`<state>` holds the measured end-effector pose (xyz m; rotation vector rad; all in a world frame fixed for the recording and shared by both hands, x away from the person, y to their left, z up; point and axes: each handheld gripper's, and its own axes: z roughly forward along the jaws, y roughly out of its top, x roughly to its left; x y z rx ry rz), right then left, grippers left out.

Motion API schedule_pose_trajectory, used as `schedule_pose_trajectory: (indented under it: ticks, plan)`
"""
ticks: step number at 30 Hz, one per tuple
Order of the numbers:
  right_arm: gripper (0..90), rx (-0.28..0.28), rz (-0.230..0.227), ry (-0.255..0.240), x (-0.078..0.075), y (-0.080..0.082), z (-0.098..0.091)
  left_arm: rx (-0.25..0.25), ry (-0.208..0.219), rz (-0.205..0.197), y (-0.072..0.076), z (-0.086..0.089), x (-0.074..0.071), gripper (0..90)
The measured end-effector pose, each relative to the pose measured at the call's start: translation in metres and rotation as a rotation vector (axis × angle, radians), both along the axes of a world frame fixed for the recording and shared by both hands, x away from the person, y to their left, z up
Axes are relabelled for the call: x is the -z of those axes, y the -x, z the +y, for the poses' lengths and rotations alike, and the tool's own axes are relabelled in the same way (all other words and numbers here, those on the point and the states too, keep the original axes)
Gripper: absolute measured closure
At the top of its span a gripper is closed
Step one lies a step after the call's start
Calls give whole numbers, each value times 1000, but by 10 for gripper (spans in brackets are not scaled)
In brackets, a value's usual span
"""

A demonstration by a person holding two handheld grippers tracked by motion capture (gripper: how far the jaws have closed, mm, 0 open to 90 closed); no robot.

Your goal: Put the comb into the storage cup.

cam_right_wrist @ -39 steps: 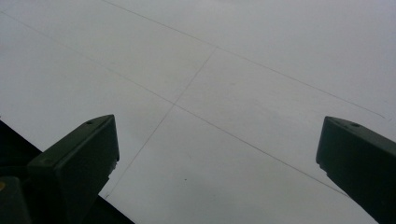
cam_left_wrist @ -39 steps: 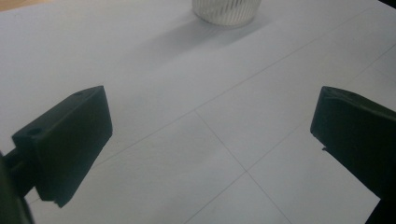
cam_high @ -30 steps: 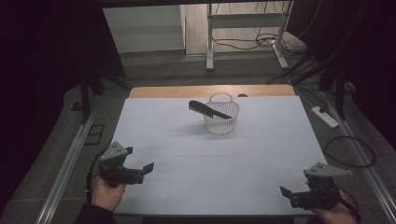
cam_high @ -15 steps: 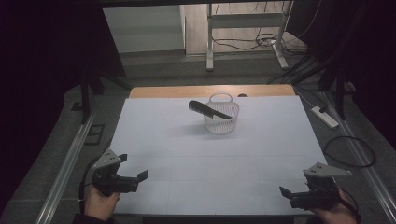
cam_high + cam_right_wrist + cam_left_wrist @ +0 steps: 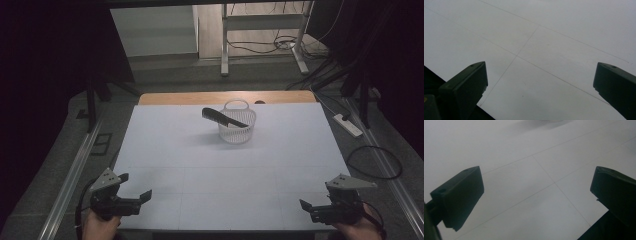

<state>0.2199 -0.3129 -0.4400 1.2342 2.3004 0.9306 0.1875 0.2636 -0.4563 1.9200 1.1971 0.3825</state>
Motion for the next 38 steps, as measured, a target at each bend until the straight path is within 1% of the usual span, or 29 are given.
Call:
schedule_pose_trajectory:
  ticks: [9,15,19,26,31,38]
  plan:
    - [0,1,0,2,0,0,0,-24,5,1,13,7,2,0]
    - [0,4,-1,3,0,0,0,-48,8,-13,20,10,1,0]
    - [0,5,0,5,0,0,0,-57,-1,-17,24,11,1,0]
    - [0,6,1,6,0,0,0,-69,-24,-6,27,12,0,0]
    - [0,10,2,10,0,0,0,-68,-55,5,28,10,0,0]
    - [0,12,6,13,0,-1,1,-70,-56,16,26,9,0,0]
